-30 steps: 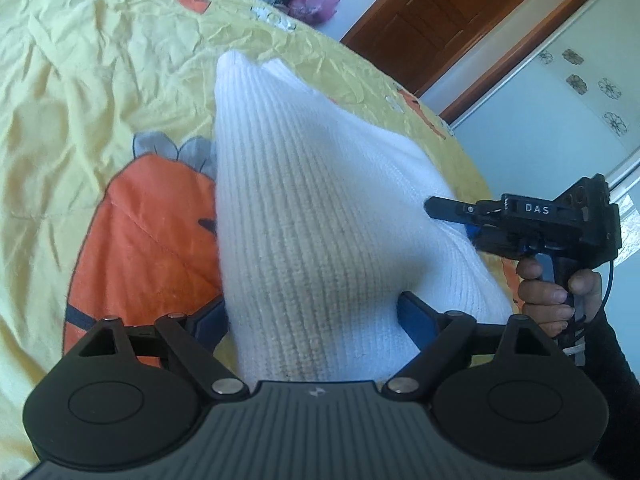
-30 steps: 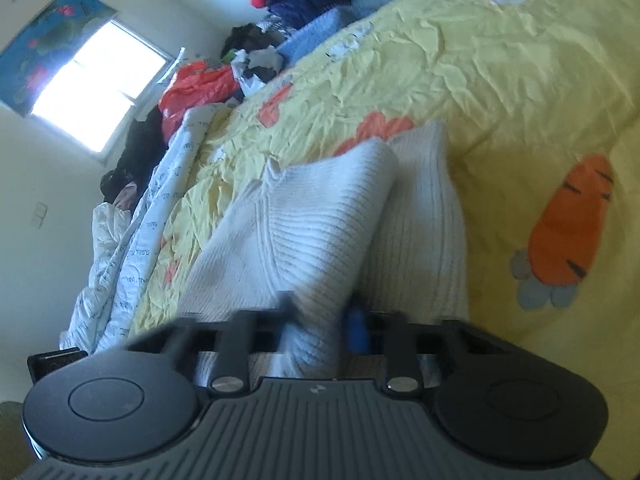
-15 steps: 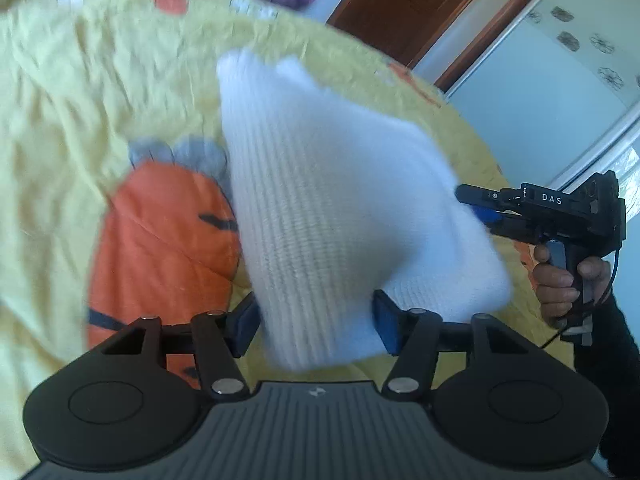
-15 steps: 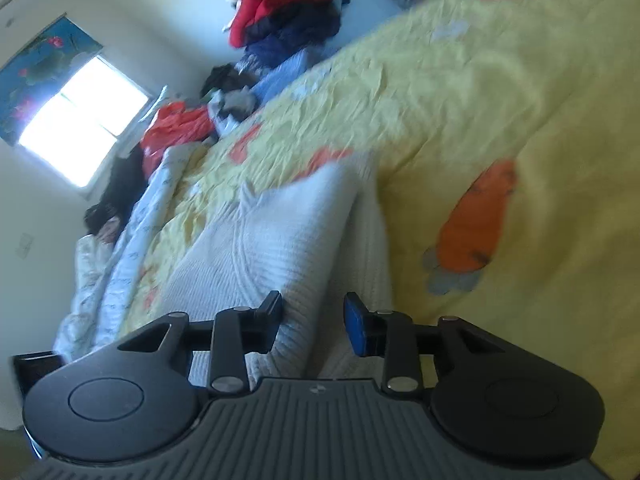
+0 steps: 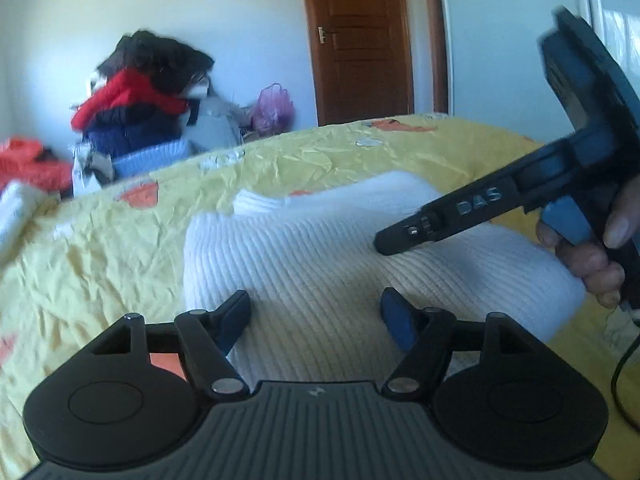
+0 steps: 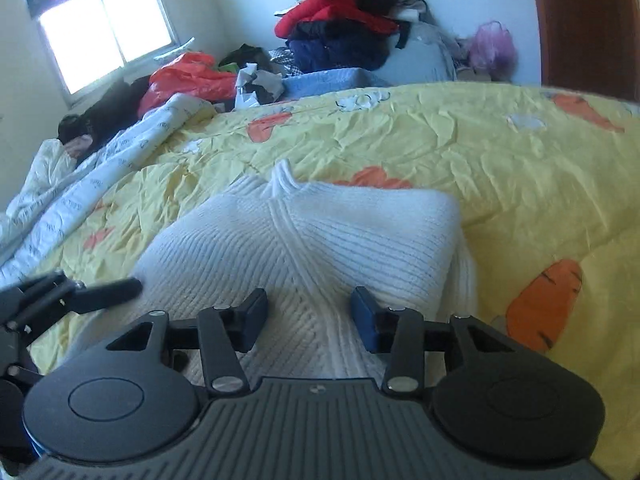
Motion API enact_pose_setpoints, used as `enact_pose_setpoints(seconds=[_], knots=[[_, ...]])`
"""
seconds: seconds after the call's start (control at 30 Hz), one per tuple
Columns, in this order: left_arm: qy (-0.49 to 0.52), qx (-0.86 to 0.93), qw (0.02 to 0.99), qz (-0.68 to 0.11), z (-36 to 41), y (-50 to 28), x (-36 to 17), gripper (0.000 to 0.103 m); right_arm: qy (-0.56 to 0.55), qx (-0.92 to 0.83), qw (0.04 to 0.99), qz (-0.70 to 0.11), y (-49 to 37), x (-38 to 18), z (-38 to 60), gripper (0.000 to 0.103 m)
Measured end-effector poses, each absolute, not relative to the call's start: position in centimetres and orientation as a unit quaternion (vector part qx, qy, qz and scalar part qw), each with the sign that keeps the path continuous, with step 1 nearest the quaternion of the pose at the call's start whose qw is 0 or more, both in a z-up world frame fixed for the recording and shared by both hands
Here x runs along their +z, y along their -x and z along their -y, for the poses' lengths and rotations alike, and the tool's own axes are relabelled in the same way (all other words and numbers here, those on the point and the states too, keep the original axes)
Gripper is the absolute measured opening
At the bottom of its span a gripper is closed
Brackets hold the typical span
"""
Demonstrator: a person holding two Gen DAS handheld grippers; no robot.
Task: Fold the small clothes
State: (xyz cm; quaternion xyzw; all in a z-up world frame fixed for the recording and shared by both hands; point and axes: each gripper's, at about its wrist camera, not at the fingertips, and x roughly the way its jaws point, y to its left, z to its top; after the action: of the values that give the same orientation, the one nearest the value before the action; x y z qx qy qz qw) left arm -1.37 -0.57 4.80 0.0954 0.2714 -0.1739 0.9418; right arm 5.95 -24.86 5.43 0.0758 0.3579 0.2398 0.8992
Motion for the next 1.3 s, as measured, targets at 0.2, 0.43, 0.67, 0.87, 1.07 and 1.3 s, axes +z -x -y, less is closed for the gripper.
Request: enact_pose_setpoints(seconds=[0.2,0.43,0.67,0.87,1.07,1.3], knots=[[-0.032,-0.158,0.949,-0.270,-1.7,2.7,8.2,0.082,-0.110,0.242,0.902,-0.341,-3.7,8.0,27.1,0.071],[0.166,-0.159,0.895,-0.381,-8.0,1.8,4.2,0.098,-0.206,0.220,0.863,-0.404,-1.4,5.1,33.0,0.098],[0.251,-0.195,0.845,-0.431,-6.3,-1.1,2.3,0.084,-0.246,0.302,0.798,-0.460,-2.4,1.8,31.0,0.070],[0.206,-0.219,0.855,-0.423,-6.5,2.3,5.9,0.047,-0.224,0.343,0.799,-0.441,-0.3,5.4,32.8,0.051],[0.175,-0.205,0.855,-0.442,-5.9,4.6,2.9,0.063,-0.231,0.321,0.788,-0.473,1.1,2.4,33.6,0.065],[0.030,-0.145,0.932,-0.331,-5.1,8.0,9.8,0.080,-0.215,0.247,0.877,-0.352,1.3,8.3,35.6,0.069]])
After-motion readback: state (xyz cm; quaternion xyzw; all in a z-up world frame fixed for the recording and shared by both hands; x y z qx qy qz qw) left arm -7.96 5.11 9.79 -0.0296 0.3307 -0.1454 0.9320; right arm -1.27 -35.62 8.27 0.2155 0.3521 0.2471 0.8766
